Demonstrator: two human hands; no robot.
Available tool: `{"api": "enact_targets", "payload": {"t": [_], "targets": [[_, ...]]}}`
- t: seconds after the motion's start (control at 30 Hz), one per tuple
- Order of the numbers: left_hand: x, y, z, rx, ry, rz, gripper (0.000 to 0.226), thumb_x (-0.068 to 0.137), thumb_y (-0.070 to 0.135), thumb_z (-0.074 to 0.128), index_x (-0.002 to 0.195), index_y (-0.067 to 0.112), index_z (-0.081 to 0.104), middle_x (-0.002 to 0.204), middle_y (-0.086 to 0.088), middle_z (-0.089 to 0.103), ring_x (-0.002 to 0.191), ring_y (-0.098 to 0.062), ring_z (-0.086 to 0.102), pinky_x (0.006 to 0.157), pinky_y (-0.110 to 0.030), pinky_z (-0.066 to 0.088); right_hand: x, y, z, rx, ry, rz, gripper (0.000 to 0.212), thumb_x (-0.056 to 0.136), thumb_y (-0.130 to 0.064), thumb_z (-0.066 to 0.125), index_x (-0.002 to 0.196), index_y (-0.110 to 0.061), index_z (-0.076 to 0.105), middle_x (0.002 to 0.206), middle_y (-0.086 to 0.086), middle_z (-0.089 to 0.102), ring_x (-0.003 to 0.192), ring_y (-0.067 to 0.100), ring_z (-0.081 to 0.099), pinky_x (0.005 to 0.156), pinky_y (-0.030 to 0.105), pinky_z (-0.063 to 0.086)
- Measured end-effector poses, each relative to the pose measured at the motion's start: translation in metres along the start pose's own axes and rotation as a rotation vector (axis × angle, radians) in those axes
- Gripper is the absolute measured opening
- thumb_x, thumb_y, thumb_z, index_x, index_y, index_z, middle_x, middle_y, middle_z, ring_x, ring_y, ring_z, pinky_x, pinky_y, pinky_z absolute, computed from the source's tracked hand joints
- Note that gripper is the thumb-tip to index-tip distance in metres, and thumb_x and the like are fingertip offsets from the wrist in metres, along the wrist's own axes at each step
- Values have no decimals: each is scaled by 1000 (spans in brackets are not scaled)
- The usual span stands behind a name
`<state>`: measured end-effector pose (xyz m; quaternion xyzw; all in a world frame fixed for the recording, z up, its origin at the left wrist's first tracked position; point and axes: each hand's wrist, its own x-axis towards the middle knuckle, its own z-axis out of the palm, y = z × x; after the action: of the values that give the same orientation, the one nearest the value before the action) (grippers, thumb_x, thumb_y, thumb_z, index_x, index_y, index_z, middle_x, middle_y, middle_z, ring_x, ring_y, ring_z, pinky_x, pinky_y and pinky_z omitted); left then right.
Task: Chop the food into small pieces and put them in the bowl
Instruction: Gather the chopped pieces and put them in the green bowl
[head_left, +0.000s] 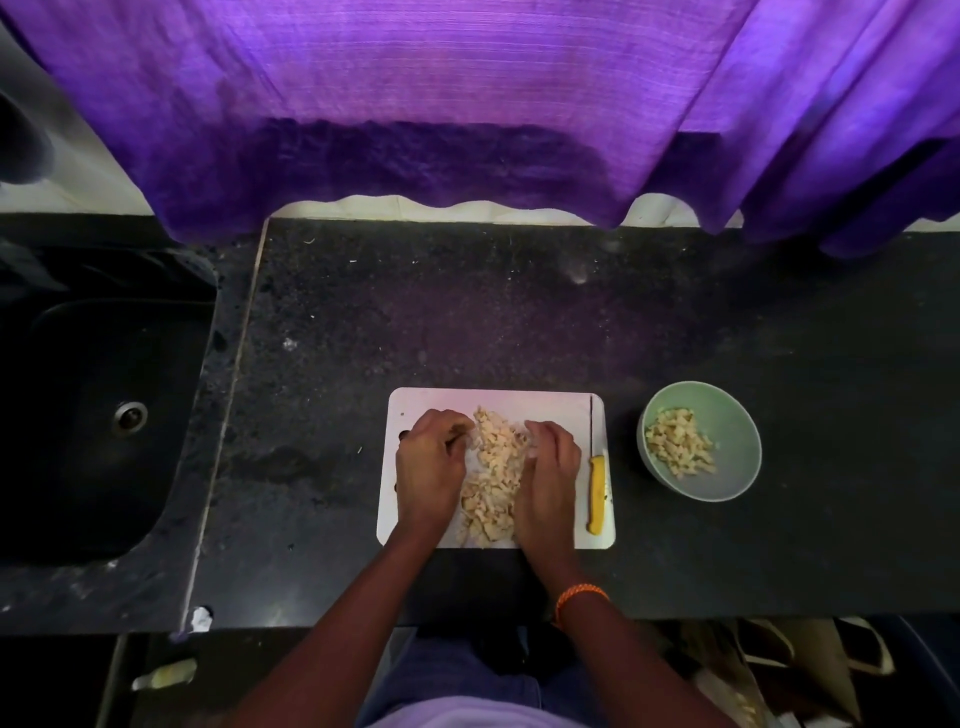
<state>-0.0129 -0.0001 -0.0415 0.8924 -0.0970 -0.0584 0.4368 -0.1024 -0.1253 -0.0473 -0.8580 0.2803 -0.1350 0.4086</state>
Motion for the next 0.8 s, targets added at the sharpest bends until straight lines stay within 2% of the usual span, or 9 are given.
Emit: {"api": "enact_targets", "payload": {"t": [0.1,0.17,0.27,0.33,0.4,0.47,0.6,0.67,0.8], "targets": [[1,-2,2,-14,-35,4,29,86,-2,82,99,23,78,99,16,71,89,-2,68,87,-29,59,8,-5,10,122,-65,-22,38,105,-16,38,141,-21,50,143,-6,43,136,12,38,115,32,35],[3,-3,3,-16,-75,18,28,86,0,83,100,23,80,100,15,75,89,-2,70,88,-30,59,16,-2,7,99,-113,-74,38,106,-20,35,141,-20,51,144,-5,44,136,13,40,115,36,38],[3,-7,4,44,-120,68,30,89,2,78,104,27,83,102,16,79,96,-7,71,93,-34,56,25,0,-4,-220,-176,-293,40,107,-30,38,143,-19,51,146,-1,48,137,17,43,113,41,38],[2,-8,2,80,-94,103,35,91,-3,70,105,26,83,100,13,79,97,-13,69,91,-36,54,25,-1,-5,-451,-266,-410,53,105,-45,39,154,-24,40,153,0,43,143,20,37,118,45,30],[3,-10,0,102,-53,92,37,91,-7,64,103,23,82,97,10,78,96,-16,66,88,-35,52,24,0,0,-561,-348,-432,70,101,-60,36,161,-28,25,163,1,32,151,23,27,123,49,21],[2,-12,-1,114,-4,67,39,89,-10,61,99,22,80,95,10,76,94,-16,63,85,-31,48,24,3,6,-617,-379,-430,74,99,-66,33,163,-30,22,167,4,26,152,27,23,122,52,20],[3,-17,-3,65,46,32,43,87,-15,55,99,22,75,95,14,73,90,-13,63,85,-34,51,29,0,7,-700,-343,-537,52,103,-53,38,146,-26,44,149,10,43,126,29,45,99,46,40],[4,-16,-2,3,46,4,47,88,-15,53,107,23,73,94,16,72,92,-7,66,87,-33,54,31,-1,8,-701,-326,-602,38,104,-42,39,136,-24,49,137,10,50,115,29,49,91,43,43],[6,-13,0,-63,28,-39,51,89,-13,52,116,26,70,94,15,72,94,-9,69,85,-39,58,32,1,12,-709,-351,-676,23,100,-29,45,122,-22,50,119,5,54,104,25,54,81,40,50]]}}
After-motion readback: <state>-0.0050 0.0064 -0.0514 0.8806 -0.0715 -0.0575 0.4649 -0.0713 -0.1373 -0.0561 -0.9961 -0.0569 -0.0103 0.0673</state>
